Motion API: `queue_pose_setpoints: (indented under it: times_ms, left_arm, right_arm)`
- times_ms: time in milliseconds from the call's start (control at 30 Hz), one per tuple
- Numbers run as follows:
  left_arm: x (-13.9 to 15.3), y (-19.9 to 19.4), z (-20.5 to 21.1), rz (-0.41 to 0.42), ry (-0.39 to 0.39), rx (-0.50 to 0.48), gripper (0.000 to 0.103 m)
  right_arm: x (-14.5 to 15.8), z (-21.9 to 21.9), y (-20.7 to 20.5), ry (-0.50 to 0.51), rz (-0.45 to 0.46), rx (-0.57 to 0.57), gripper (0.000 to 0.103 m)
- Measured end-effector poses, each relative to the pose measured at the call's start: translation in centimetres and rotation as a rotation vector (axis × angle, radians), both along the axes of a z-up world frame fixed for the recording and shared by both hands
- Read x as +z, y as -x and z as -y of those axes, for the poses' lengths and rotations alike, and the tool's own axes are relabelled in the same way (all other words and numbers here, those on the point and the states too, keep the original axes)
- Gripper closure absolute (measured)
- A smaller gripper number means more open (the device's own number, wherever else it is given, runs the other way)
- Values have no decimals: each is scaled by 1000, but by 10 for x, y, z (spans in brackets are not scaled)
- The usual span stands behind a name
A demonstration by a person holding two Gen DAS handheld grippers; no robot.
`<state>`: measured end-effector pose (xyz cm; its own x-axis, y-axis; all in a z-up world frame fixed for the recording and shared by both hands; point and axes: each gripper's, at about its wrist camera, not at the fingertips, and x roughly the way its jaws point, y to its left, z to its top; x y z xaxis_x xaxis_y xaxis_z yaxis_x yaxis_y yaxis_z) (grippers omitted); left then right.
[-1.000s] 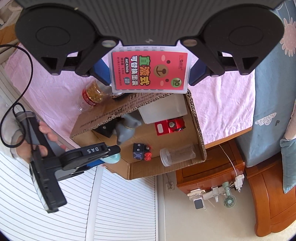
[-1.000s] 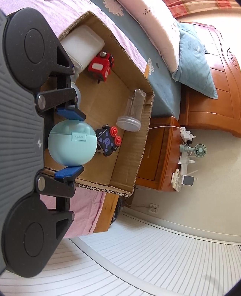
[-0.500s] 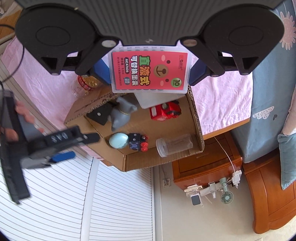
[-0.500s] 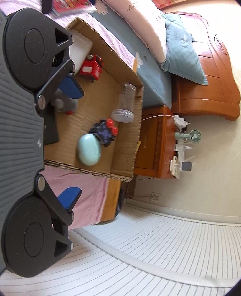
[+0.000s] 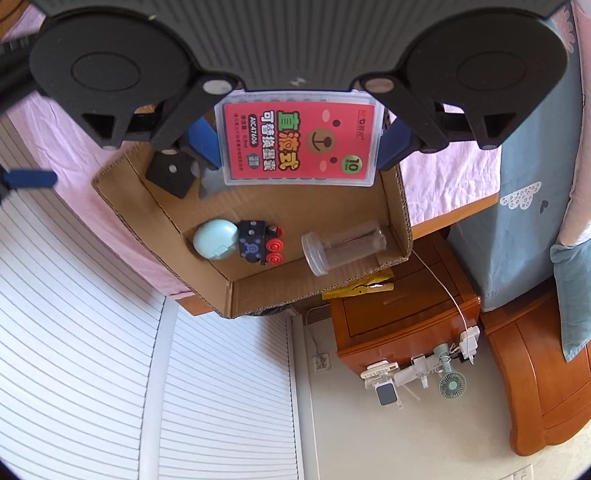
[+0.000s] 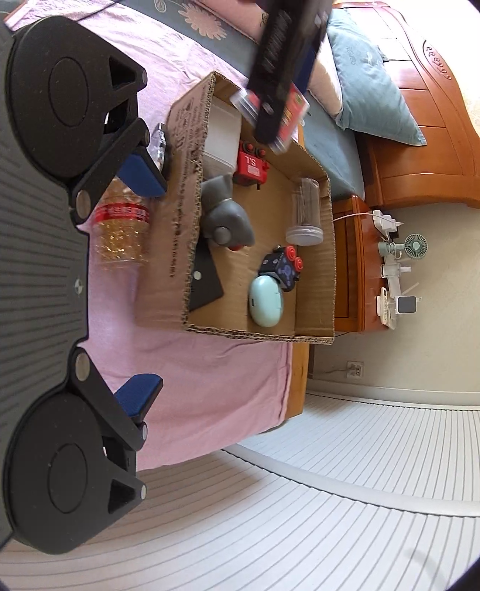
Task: Organize rigid objects
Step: 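Lower the red card pack into the box and open the left gripper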
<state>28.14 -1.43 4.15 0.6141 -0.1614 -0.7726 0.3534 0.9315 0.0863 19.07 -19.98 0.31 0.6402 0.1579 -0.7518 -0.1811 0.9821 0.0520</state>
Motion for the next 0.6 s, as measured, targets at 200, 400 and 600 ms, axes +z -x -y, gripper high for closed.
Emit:
queue_pose_setpoints:
  times_ms: [200,400,600]
  left_arm:
    - [-20,-41,17,-58,-28,27,14]
    - [-34,-71,24,-64,-33,86,14]
    - [-32,-75,24,-56,-13,115,12]
  right_arm:
    - [-4,12,0,-35,-15,-22,0]
    - [-9,24,-4,-66,-28,-48,0]
    - [-11,29,-2,-73,-34,-63,0]
